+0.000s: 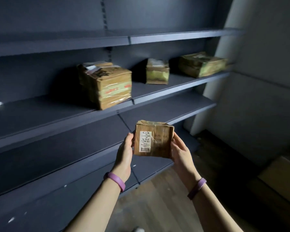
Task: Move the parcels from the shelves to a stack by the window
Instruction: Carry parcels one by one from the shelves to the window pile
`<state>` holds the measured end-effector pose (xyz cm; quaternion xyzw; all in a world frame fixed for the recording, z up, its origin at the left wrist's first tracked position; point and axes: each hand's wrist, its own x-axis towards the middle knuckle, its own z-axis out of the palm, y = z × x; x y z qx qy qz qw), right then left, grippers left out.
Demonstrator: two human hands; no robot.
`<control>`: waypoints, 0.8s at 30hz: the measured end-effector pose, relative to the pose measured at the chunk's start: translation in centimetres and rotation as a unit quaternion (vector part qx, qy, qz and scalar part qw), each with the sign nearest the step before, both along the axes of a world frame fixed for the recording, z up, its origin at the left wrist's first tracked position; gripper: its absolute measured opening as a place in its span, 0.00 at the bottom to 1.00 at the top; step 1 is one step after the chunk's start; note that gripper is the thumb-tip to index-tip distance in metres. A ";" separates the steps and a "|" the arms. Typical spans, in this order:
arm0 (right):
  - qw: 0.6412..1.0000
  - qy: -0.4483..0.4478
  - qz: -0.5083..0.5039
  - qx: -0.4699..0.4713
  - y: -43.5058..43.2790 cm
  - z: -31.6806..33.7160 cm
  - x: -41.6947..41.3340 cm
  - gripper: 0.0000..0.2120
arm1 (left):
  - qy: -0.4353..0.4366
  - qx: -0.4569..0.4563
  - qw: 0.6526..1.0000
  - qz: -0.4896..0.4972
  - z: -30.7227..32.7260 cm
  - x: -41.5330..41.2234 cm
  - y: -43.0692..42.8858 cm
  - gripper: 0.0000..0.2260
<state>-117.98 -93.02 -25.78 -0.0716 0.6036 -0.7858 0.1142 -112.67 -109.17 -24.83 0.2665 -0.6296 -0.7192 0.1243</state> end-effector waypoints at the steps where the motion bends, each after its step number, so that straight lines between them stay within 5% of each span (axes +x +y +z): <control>1: 1.000 -0.004 -0.026 0.002 1.8 -0.1 -0.5 0.21 | -0.003 0.004 1.000 -0.026 -0.1 -1.4 1.5 0.18; 4: 0.993 -0.011 -0.116 0.005 6.7 0.2 -1.3 0.23 | -0.009 0.013 0.994 -0.110 0.1 -5.4 6.3 0.23; 12: 0.928 -0.022 -0.369 0.049 17.8 0.3 -1.2 0.22 | -0.021 0.024 0.941 -0.336 -0.1 -13.3 18.8 0.15; 24: 0.769 -0.038 -0.638 0.029 26.2 1.3 4.5 0.19 | 0.003 0.082 0.777 -0.624 0.8 -14.4 31.9 0.21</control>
